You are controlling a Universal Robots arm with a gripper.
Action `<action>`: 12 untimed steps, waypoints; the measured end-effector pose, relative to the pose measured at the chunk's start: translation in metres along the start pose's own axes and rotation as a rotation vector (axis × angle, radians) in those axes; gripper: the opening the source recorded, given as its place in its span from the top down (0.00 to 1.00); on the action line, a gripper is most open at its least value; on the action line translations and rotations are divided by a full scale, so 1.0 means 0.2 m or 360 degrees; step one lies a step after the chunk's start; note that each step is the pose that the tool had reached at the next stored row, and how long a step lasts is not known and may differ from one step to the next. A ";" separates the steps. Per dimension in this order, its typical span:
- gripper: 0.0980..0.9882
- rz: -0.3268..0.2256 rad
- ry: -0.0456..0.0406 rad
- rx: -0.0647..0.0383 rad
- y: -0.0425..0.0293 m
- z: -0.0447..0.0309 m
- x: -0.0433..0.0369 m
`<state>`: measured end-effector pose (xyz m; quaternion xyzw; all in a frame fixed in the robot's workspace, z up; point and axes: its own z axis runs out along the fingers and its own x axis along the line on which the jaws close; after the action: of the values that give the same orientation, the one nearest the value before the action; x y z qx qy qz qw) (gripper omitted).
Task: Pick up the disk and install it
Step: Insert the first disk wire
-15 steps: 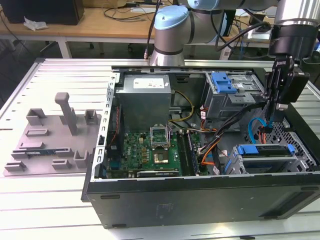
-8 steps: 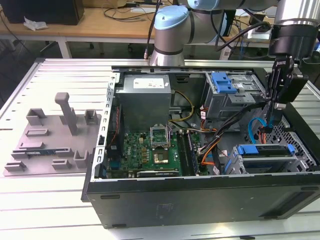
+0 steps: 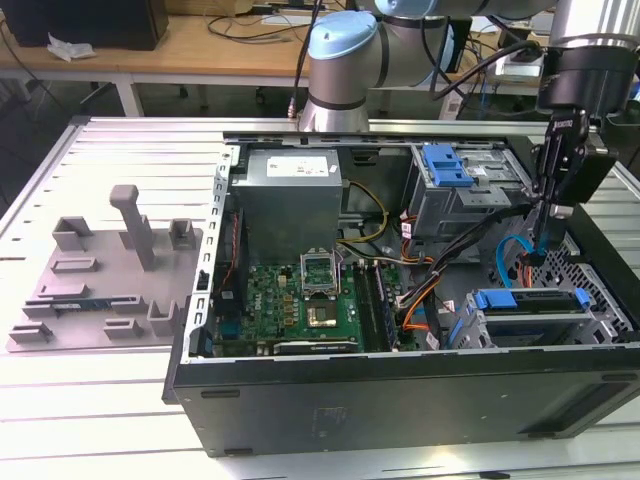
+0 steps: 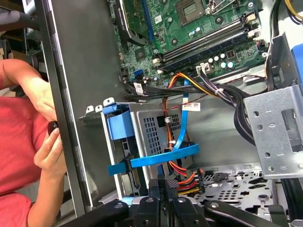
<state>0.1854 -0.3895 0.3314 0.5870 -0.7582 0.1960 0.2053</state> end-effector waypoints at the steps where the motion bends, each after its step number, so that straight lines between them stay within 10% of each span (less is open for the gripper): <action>1: 0.93 -0.0004 -0.0011 0.0004 -0.001 0.000 0.009; 8: 0.93 -0.0016 -0.0126 -0.0017 -0.008 0.025 0.055; 12: 0.93 -0.0026 -0.0145 -0.0014 -0.010 0.032 0.088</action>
<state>0.1828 -0.4075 0.3357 0.6005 -0.7629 0.1640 0.1748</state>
